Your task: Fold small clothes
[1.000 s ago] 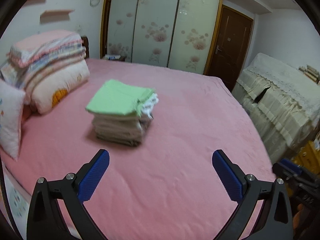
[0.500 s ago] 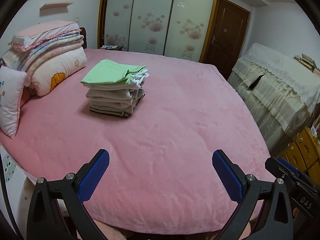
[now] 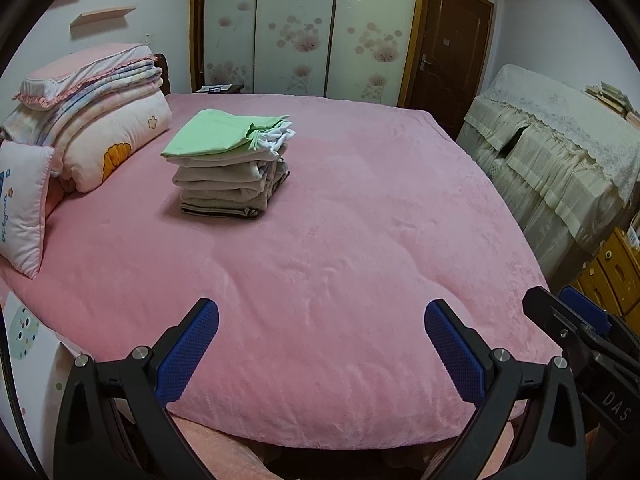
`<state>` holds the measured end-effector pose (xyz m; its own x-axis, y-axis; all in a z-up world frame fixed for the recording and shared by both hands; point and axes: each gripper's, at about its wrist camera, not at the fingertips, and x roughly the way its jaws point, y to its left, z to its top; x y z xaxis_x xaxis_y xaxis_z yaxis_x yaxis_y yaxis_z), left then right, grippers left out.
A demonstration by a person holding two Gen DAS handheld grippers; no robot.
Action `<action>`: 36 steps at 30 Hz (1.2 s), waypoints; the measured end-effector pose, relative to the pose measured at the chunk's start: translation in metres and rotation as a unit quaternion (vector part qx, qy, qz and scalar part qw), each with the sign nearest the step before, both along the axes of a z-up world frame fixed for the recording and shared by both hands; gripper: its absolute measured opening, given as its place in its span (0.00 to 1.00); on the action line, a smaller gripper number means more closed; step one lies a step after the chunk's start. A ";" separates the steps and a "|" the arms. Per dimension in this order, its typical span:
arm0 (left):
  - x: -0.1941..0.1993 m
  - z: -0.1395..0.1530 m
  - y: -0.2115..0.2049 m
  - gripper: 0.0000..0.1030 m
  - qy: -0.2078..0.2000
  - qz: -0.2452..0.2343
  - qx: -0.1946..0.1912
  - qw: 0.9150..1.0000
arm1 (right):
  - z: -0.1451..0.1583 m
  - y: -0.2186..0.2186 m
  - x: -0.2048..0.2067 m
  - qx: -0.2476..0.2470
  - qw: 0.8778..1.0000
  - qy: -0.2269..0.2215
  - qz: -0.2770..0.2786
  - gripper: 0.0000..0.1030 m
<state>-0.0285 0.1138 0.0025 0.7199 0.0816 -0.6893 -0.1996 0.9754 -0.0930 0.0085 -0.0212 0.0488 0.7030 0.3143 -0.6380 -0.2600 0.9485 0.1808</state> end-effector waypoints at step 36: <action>-0.005 -0.008 -0.004 0.99 0.014 0.001 0.012 1.000 | -0.014 0.007 -0.008 -0.046 0.999 -0.012 -0.004 0.71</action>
<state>-0.0336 0.1096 -0.0059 0.7006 0.1006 -0.7064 -0.2047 0.9767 -0.0639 0.0002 -0.0143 0.0347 0.7204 0.2492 -0.6473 -0.2558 0.9629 0.0861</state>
